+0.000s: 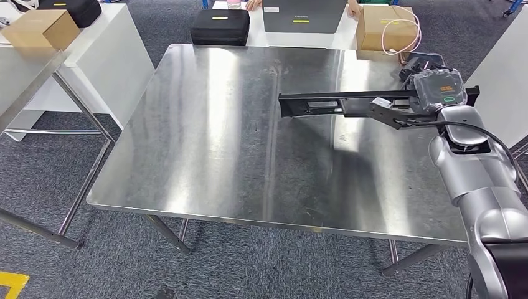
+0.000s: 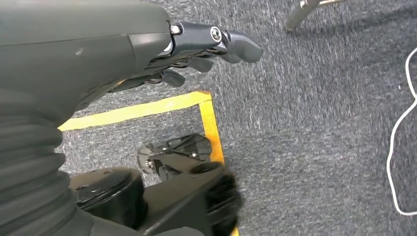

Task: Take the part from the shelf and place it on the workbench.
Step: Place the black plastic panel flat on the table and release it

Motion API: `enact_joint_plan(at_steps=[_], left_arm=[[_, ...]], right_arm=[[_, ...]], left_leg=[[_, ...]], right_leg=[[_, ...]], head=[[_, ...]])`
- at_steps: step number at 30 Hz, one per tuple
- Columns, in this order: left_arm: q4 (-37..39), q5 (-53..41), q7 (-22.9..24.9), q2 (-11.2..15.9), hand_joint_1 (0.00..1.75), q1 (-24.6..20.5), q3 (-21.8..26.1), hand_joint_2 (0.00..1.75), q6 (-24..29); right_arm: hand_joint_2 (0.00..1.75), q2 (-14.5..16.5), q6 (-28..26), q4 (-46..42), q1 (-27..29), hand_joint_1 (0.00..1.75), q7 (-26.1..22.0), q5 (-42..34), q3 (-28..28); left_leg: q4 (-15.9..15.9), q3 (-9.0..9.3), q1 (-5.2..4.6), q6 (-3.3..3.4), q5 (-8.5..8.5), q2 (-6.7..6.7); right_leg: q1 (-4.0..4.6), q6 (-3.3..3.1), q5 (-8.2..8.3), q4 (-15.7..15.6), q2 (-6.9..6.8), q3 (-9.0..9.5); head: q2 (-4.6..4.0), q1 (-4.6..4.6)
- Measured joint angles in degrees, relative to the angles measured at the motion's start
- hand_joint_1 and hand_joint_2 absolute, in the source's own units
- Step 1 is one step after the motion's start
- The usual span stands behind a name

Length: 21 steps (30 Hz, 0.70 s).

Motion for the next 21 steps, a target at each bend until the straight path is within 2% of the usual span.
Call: enact_joint_plan(at_steps=[1, 2, 3, 4, 5, 6, 7, 9, 11, 12, 14, 15, 16, 17, 18, 19, 20, 21], left_arm=[[0.0, -0.1, 0.1, 0.0, 0.00, 0.0, 0.0, 1.75, -0.1], [0.0, -0.2, 0.1, 0.0, 0.00, 0.0, 0.0, 1.75, -0.1], [0.0, -0.3, 0.2, 0.0, 0.00, 0.0, 0.0, 1.75, -0.1], [0.0, -0.3, 0.3, 0.0, 0.00, -0.1, 0.0, 1.75, -0.1], [0.0, -0.3, 0.3, 0.1, 0.00, -0.2, 0.0, 1.75, -0.1], [0.0, -0.4, 0.3, 0.1, 0.00, -0.3, 0.0, 1.75, 0.0], [0.0, -0.4, 0.4, 0.2, 0.00, -0.3, 0.0, 1.75, 0.1], [0.0, -0.4, 0.4, 0.2, 0.00, -0.3, 0.0, 1.75, 0.3], [0.0, -0.5, 0.5, 0.2, 0.00, -0.3, 0.0, 1.75, 0.6], [0.0, -0.7, 0.5, 0.2, 0.00, -0.3, 0.0, 1.75, 0.7], [0.0, -0.9, 0.5, 0.1, 0.00, -0.4, 0.0, 1.75, 0.7], [0.0, -0.9, 0.5, 0.1, 0.00, -0.4, 0.0, 1.75, 0.7], [0.0, -1.0, 0.5, 0.1, 0.00, -0.3, 0.0, 1.75, 0.7], [0.0, -1.0, 0.5, 0.1, 0.00, -0.3, 0.0, 1.75, 0.6], [0.0, -0.9, 0.5, 0.0, 0.00, -0.2, 0.0, 1.75, 0.3], [0.0, -0.9, 0.5, 0.0, 0.00, -0.2, 0.0, 1.31, 0.1], [0.0, -0.9, 0.5, 0.0, 0.00, -0.2, 0.1, 0.87, -0.1], [0.0, -0.9, 0.5, 0.0, 0.00, -0.3, 0.1, 0.44, 0.0]], right_arm=[[1.75, 0.2, -0.3, 1.3, -0.6, 1.34, 0.3, 0.2, 0.0], [1.75, 0.4, -0.6, 2.5, -1.1, 1.34, 0.6, 0.3, -0.1], [1.75, 0.6, -0.9, 3.5, -1.6, 1.34, 0.9, 0.4, -0.1], [1.75, 0.8, -1.4, 4.6, -2.2, 1.34, 1.1, 0.5, -0.1], [1.75, 1.1, -1.8, 5.6, -2.9, 1.34, 1.3, 0.5, -0.2], [1.75, 1.3, -2.2, 6.7, -3.6, 1.34, 1.4, 0.4, -0.3], [1.75, 1.6, -2.5, 7.9, -4.2, 1.34, 1.5, 0.4, -0.4], [1.75, 2.1, -2.5, 9.9, -4.9, 1.34, 1.2, 0.3, -0.6], [1.75, 2.5, -1.9, 11.3, -5.2, 1.34, 0.5, 0.0, -0.8], [1.75, 2.7, -1.5, 12.0, -5.4, 1.34, 0.1, 0.0, -0.9], [1.75, 3.1, -1.0, 13.4, -5.3, 1.34, -0.3, 0.0, -0.9], [1.31, 3.2, -0.9, 14.1, -5.1, 1.01, -0.3, 0.0, -0.9], [0.87, 3.3, -0.8, 14.6, -4.9, 0.67, -0.4, 0.0, -0.9], [0.44, 3.4, -0.8, 15.0, -4.7, 0.34, -0.5, 0.0, -0.9], [0.00, 3.5, -0.8, 15.3, -4.6, 0.00, -0.5, 0.0, -0.9], [0.00, 3.6, -0.8, 15.5, -4.6, 0.00, -0.6, 0.0, -0.9], [0.00, 3.7, -0.7, 15.7, -4.6, 0.00, -0.7, 0.0, -0.9], [0.00, 3.8, -0.7, 15.9, -4.6, 0.00, -0.8, 0.0, -0.9]], left_leg=[[1.8, -1.11, 0.03, 0.08, -0.13, 0.01], [0.9, -0.90, 0.00, 0.35, 1.06, 0.00], [-2.1, 0.40, -0.09, 0.83, 3.08, -0.02], [-6.4, 2.44, -0.28, 1.56, 5.38, -0.07], [-10.5, 4.45, -0.48, 2.31, 7.05, -0.05], [-13.3, 5.83, -0.76, 2.90, 7.94, 0.00], [-14.7, 6.54, -1.02, 3.29, 8.15, 0.06], [-15.3, 6.83, -1.29, 3.53, 8.01, 0.18], [-16.4, 7.59, -1.03, 3.66, 8.40, 0.35], [-17.0, 7.98, -0.88, 3.72, 8.61, 0.42], [-17.3, 8.25, -0.83, 3.84, 8.68, 0.40], [-17.3, 8.27, -0.87, 3.85, 8.63, 0.31], [-17.2, 8.28, -0.88, 3.84, 8.58, 0.22], [-17.2, 8.29, -0.87, 3.77, 8.51, 0.14], [-17.0, 8.31, -0.84, 3.60, 8.38, 0.07], [-16.7, 8.30, -0.84, 3.35, 8.17, 0.02], [-16.3, 8.19, -0.95, 2.99, 7.85, -0.03], [-15.9, 8.05, -1.07, 2.65, 7.54, -0.05]], right_leg=[[0.14, -0.07, -0.07, 0.0, 0.00, 0.07], [0.30, -0.14, -0.15, 0.0, 0.03, 0.20], [0.51, -0.23, -0.24, 0.0, 0.07, 0.40], [0.65, -0.33, -0.34, 0.0, 0.11, 0.59], [0.87, -0.40, -0.44, -0.1, 0.16, 0.70], [0.95, -0.41, -0.53, -0.1, 0.19, 0.71], [0.95, -0.37, -0.59, -0.1, 0.19, 0.67], [0.99, -0.01, -0.61, -0.4, 0.17, 0.69], [1.12, 0.21, -1.27, 0.5, 0.08, 0.16], [1.20, 0.11, -2.29, 2.7, 0.05, -0.91], [1.08, -0.22, -5.29, 10.3, 0.02, -4.73], [0.99, -0.17, -6.45, 14.0, 0.01, -6.76], [0.87, 0.14, -6.82, 16.1, 0.01, -8.07], [0.73, 0.66, -6.28, 16.0, 0.00, -8.34], [0.50, 1.36, -4.81, 13.4, -0.04, -7.34], [0.23, 2.07, -2.93, 9.3, -0.13, -5.51], [0.06, 2.48, -1.35, 5.3, -0.22, -3.52], [-0.04, 2.50, -0.21, 2.3, -0.26, -2.04]], head=[[0.00, 0.01], [0.00, -0.01], [0.00, -0.01], [-0.01, 0.01], [-0.01, 0.06], [-0.01, 0.06], [-0.01, 0.05], [-0.01, -0.06], [-0.01, -0.04], [-0.01, 0.02], [-0.01, 0.09], [-0.01, 0.19], [-0.01, 0.21], [-0.01, 0.27], [-0.01, 0.30], [-0.01, 0.30], [-0.01, 0.36], [-0.01, 0.38]])
